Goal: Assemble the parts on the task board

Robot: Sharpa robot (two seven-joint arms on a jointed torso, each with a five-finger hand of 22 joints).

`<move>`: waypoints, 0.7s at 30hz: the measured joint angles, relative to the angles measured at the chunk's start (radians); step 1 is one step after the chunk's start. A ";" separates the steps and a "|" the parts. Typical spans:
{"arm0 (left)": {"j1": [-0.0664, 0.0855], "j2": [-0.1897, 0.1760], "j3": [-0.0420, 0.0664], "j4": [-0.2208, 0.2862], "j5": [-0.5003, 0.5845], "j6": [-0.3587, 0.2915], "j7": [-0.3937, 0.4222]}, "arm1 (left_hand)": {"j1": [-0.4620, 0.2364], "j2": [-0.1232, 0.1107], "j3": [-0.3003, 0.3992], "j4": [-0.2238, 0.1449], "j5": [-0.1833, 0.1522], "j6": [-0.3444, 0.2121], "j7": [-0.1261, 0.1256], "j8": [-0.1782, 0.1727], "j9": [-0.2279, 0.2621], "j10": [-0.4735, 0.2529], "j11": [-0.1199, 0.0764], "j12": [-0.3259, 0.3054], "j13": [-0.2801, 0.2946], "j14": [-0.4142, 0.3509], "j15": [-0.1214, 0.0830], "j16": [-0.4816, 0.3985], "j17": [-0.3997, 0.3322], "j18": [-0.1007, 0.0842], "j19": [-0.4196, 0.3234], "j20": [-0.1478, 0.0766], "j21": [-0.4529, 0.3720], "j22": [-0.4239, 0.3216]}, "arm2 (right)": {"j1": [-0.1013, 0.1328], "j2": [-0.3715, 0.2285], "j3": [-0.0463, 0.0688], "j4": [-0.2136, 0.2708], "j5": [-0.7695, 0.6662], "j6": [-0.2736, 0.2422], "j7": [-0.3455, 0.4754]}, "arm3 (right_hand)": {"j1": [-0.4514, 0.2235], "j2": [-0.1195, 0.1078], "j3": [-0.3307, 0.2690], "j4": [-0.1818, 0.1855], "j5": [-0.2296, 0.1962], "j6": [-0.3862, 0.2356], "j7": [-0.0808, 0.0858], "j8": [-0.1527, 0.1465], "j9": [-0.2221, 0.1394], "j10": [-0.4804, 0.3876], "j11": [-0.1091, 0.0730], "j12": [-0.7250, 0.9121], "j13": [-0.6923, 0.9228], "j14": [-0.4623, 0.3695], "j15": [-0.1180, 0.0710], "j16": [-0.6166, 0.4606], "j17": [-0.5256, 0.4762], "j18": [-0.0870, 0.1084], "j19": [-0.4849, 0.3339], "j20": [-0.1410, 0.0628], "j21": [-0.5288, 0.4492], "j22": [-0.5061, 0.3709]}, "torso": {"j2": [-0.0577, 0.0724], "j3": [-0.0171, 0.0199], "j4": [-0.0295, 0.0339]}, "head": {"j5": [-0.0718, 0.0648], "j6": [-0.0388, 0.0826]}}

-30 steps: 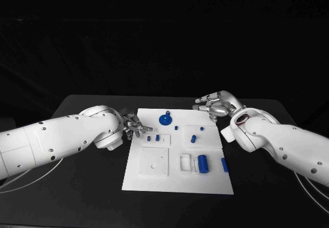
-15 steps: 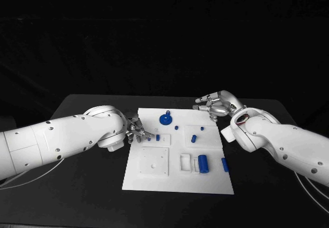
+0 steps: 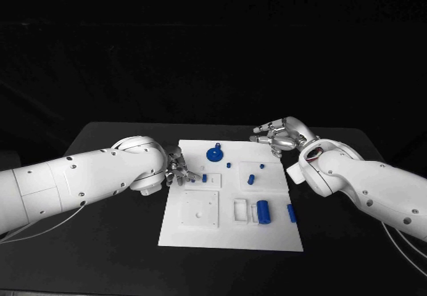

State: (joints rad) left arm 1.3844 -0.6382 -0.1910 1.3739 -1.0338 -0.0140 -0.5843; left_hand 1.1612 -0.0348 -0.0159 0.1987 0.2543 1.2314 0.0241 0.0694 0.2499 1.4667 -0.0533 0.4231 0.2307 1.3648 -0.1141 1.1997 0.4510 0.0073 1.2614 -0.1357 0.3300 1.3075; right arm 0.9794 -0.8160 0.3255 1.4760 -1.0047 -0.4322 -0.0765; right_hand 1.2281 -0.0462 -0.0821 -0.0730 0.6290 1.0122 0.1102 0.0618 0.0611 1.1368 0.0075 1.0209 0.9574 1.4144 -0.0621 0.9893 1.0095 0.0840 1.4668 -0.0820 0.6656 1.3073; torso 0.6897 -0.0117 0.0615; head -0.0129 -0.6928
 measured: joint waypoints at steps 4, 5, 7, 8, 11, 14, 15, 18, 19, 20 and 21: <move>-0.001 0.009 -0.004 -0.010 -0.002 0.001 0.000 | 0.004 0.009 -0.005 -0.005 0.000 0.000 0.000 0.000 0.000 0.000 0.000 0.000 0.002 0.000 0.000 0.000 0.000 0.000 0.000 0.000 0.000 0.000 | 0.000 0.001 0.000 0.000 0.000 0.000 0.000 | 0.000 0.000 0.006 0.000 0.002 0.000 0.000 0.000 0.000 0.000 0.000 0.000 0.000 0.000 0.000 0.000 0.000 0.000 0.000 0.000 0.000 0.000 | 0.000 -0.0002 -0.0005 | 0.000 -0.001; -0.001 0.011 -0.005 -0.013 -0.003 0.001 0.000 | 0.001 0.013 -0.008 -0.008 0.000 0.000 0.000 0.000 0.000 0.000 0.000 0.000 0.002 0.000 0.000 0.000 0.000 0.000 0.000 0.000 0.000 0.000 | 0.000 0.001 0.000 0.000 0.000 0.000 0.000 | 0.000 0.000 0.008 0.000 0.002 0.000 0.000 0.000 0.000 0.000 0.000 0.000 0.000 0.000 0.000 0.000 0.000 0.000 0.000 0.000 0.000 0.000 | 0.000 -0.0002 -0.0006 | 0.001 -0.001; -0.001 0.014 -0.006 -0.017 -0.003 0.001 0.000 | 0.010 0.022 -0.014 -0.014 0.000 0.001 -0.001 0.000 0.001 0.000 0.000 0.000 0.002 0.000 0.000 0.000 -0.001 0.000 0.000 0.000 0.000 0.000 | 0.000 0.001 0.000 0.000 0.000 0.001 0.000 | 0.000 0.000 0.008 0.000 0.002 0.000 0.000 0.000 0.000 0.000 0.000 0.000 0.000 0.000 0.000 0.000 0.000 0.000 0.000 0.000 0.000 0.000 | 0.000 0.0000 -0.0006 | 0.001 -0.001; 0.000 0.015 -0.007 -0.019 -0.003 0.001 0.001 | 0.011 0.029 -0.017 -0.017 0.000 0.001 -0.001 0.000 0.002 0.000 0.000 0.000 0.002 -0.002 -0.002 0.000 -0.001 0.000 0.000 0.000 0.000 0.000 | 0.000 0.001 0.000 0.000 0.000 0.001 0.000 | 0.000 0.000 0.008 0.000 0.002 0.000 0.000 0.000 0.000 0.000 0.000 0.000 0.000 0.000 0.000 0.000 0.000 0.000 0.000 0.000 0.000 0.000 | 0.000 0.0001 -0.0006 | 0.000 -0.001; 0.000 0.020 -0.009 -0.025 -0.003 0.002 0.002 | 0.023 0.044 -0.026 -0.027 0.000 0.002 -0.002 0.003 0.003 0.000 0.000 0.000 0.003 -0.004 -0.004 0.000 -0.001 0.000 0.000 0.000 0.000 0.000 | 0.000 0.001 0.000 0.000 0.000 0.001 0.000 | 0.000 0.000 0.008 0.000 0.002 0.000 0.000 0.000 0.000 0.000 0.000 0.000 0.000 0.000 0.000 0.000 0.000 0.000 0.000 0.000 0.000 0.000 | 0.000 0.0002 0.0000 | -0.001 -0.003; 0.001 0.024 -0.010 -0.031 -0.003 0.003 0.004 | 0.029 0.050 -0.030 -0.041 0.000 0.003 -0.003 0.005 0.003 0.000 0.000 0.000 0.004 -0.004 -0.004 0.000 -0.001 0.000 0.000 0.000 0.000 0.000 | 0.000 0.001 0.000 0.000 0.000 0.001 0.000 | 0.000 0.000 0.008 0.000 0.002 0.000 0.000 0.000 0.000 0.000 0.000 0.000 0.000 0.000 0.000 0.000 0.000 0.000 0.000 0.000 0.000 0.000 | -0.001 0.0002 0.0007 | -0.001 -0.004; 0.001 0.024 -0.011 -0.031 -0.003 0.003 0.004 | 0.031 0.052 -0.030 -0.041 0.000 0.003 -0.003 0.006 0.003 0.000 0.000 0.000 0.004 -0.004 -0.004 0.000 -0.001 0.000 0.000 0.000 0.000 0.000 | 0.000 0.001 0.000 0.000 0.000 0.001 0.000 | 0.000 0.000 0.008 0.000 0.002 0.000 0.000 0.000 0.000 0.000 0.000 0.000 0.000 0.000 0.000 0.000 0.000 0.000 0.000 0.000 0.000 0.000 | -0.001 0.0002 0.0007 | -0.001 -0.004; 0.001 0.026 -0.012 -0.035 -0.002 0.005 0.005 | 0.032 0.053 -0.035 -0.048 0.000 0.005 -0.004 0.007 0.004 0.000 0.000 0.000 0.004 -0.004 -0.004 0.000 -0.001 0.000 0.000 0.000 0.000 0.000 | 0.000 0.002 0.000 0.000 0.000 0.001 0.000 | 0.000 0.000 0.008 0.000 0.002 0.000 0.000 0.000 0.000 0.000 0.000 0.000 0.000 0.000 0.000 0.000 0.000 0.000 0.000 0.000 0.000 0.000 | -0.001 0.0002 0.0007 | -0.001 -0.004; 0.001 0.027 -0.013 -0.036 -0.002 0.006 0.006 | 0.036 0.057 -0.033 -0.053 0.000 0.005 -0.005 0.004 0.004 0.000 0.000 0.000 0.004 -0.004 -0.004 0.000 -0.001 0.000 0.000 0.000 0.000 0.000 | 0.000 0.002 0.000 0.000 0.000 0.001 0.000 | 0.000 0.000 0.008 0.000 0.002 0.000 0.000 0.000 0.000 0.000 0.000 0.000 0.000 0.000 0.000 0.000 0.000 0.000 0.000 0.000 0.000 0.000 | -0.001 0.0002 0.0006 | -0.001 -0.004; 0.001 0.027 -0.013 -0.037 -0.002 0.007 0.006 | 0.038 0.059 -0.033 -0.053 0.000 0.005 -0.005 0.003 0.005 0.000 0.000 0.000 0.004 -0.004 -0.004 0.000 -0.001 0.000 0.000 0.000 0.000 0.000 | 0.000 0.002 0.000 0.000 0.000 0.001 0.000 | 0.000 0.000 0.008 0.000 0.002 0.000 0.000 0.000 0.000 0.000 0.000 0.000 0.000 0.000 0.000 0.000 0.000 0.000 0.000 0.000 0.000 0.000 | -0.001 0.0002 0.0005 | -0.001 -0.004; 0.002 0.028 -0.013 -0.038 -0.002 0.008 0.007 | 0.041 0.062 -0.033 -0.056 0.000 0.005 -0.005 0.003 0.005 0.000 0.000 0.000 0.004 -0.004 -0.004 0.000 -0.001 0.000 0.000 0.000 0.000 0.000 | 0.000 0.002 0.000 0.000 0.000 0.001 0.000 | 0.000 0.000 0.008 0.000 0.002 0.000 0.000 0.000 0.000 0.000 0.000 0.000 0.000 0.000 0.000 0.000 0.000 0.000 0.000 0.000 0.000 0.000 | -0.001 0.0002 0.0005 | -0.001 -0.004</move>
State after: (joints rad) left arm 1.3860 -0.6106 -0.2042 1.3361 -1.0361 -0.0064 -0.5774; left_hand 1.2024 0.0275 -0.0486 0.1424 0.2543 1.2363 0.0195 0.0726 0.2554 1.4667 -0.0533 0.4231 0.2346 1.3612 -0.1178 1.1997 0.4503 0.0073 1.2614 -0.1357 0.3301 1.3074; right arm 0.9793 -0.8142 0.3255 1.4760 -1.0046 -0.4309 -0.0769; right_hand 1.2281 -0.0462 -0.0738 -0.0732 0.6313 1.0122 0.1102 0.0618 0.0612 1.1368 0.0075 1.0209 0.9575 1.4144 -0.0621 0.9893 1.0095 0.0841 1.4668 -0.0820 0.6656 1.3073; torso 0.6884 -0.0115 0.0619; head -0.0142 -0.6968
